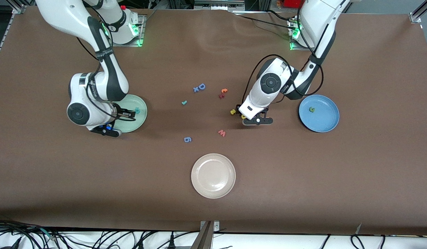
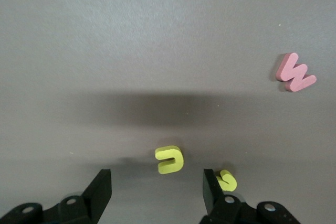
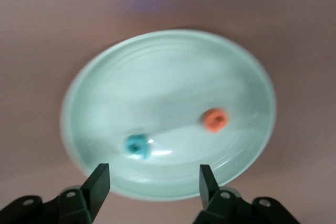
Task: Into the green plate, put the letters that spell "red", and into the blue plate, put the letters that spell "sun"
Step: 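Drop the e with the right gripper while the left gripper reaches the u, then grasp the r with the right gripper while the left gripper grasps the u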
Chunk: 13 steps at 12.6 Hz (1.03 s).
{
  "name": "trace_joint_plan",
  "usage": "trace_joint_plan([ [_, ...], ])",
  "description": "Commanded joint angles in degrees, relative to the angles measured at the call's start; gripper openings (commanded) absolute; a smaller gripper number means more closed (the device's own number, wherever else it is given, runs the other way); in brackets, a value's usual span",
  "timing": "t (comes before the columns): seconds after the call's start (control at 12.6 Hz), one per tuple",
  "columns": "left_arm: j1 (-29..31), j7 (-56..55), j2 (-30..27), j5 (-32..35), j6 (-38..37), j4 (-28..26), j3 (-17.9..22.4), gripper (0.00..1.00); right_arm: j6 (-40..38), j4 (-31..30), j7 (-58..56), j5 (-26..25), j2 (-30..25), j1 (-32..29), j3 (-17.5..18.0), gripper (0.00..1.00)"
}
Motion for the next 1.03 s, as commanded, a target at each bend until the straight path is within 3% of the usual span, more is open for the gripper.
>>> trace_joint_plan([
  [0.0,-1.3,-3.5,1.6,-1.8,1.3,1.5,0.6,0.78,-0.4,0.0,9.5,0.4,-2.1,0.1,4.8,0.72],
  [0.32,-2.0,-3.8,3.2,-1.5,2.3,1.5,0.9,0.78,6.6,-0.4,26.0,0.2,-2.2,1.1,12.8,0.69],
  [0.56,-2.1,-3.8,3.5,-1.6,2.9,1.5,1.2,0.78,13.8,-1.3,37.7,0.0,-0.6,7.6,13.0,0.65],
  [0.95,-2.2,-3.8,4.5,-1.6,4.4,1.5,2.0,0.75,27.7,-8.4,44.4,-0.3,0.6,12.7,13.0,0.65],
])
